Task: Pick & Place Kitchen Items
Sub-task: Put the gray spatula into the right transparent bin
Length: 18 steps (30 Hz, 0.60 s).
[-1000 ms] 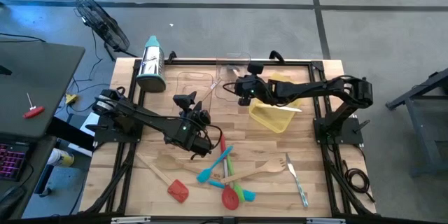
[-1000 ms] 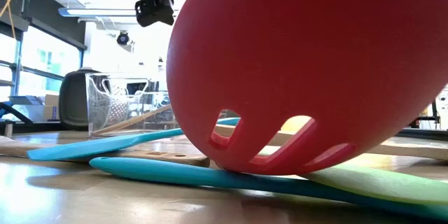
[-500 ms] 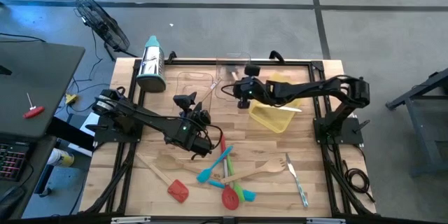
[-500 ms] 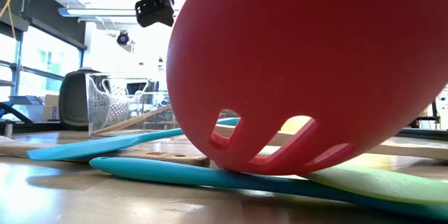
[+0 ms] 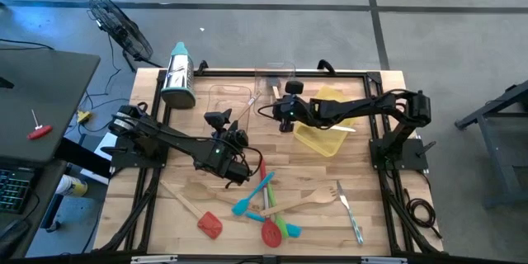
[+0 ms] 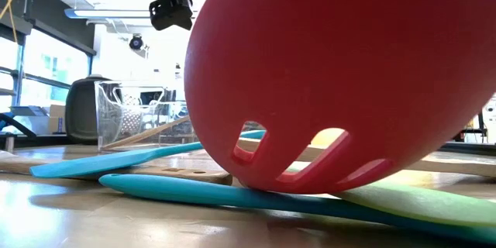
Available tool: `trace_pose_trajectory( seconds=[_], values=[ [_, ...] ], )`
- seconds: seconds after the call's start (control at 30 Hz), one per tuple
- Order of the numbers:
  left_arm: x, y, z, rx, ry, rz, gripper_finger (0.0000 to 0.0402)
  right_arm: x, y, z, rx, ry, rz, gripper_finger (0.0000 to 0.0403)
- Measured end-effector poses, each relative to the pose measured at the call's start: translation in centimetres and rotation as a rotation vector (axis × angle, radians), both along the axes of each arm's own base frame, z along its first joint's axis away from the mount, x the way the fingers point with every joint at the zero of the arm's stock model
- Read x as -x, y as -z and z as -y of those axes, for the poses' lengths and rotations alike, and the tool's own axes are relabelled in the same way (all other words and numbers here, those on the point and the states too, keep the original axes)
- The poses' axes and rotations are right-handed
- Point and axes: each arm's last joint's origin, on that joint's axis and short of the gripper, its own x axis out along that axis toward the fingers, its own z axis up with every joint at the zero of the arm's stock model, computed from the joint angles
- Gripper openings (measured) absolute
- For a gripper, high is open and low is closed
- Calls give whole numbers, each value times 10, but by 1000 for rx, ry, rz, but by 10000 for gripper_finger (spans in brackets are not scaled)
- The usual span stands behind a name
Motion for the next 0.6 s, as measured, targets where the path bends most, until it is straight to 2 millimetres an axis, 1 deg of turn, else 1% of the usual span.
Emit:
trace_pose_trajectory(
  seconds=[0.17, 0.47, 0.6],
  values=[
    [0, 0, 0, 0, 0, 0, 251, -1, 1, -4, -11, -17, -1, 110],
    [0, 0, 0, 6, -1, -3, 251, -1, 1, -5, -85, 26, 68, 216],
    [0, 1, 0, 21, -4, -7, 251, -2, 0, -6, -123, 40, 101, 253]
  ],
)
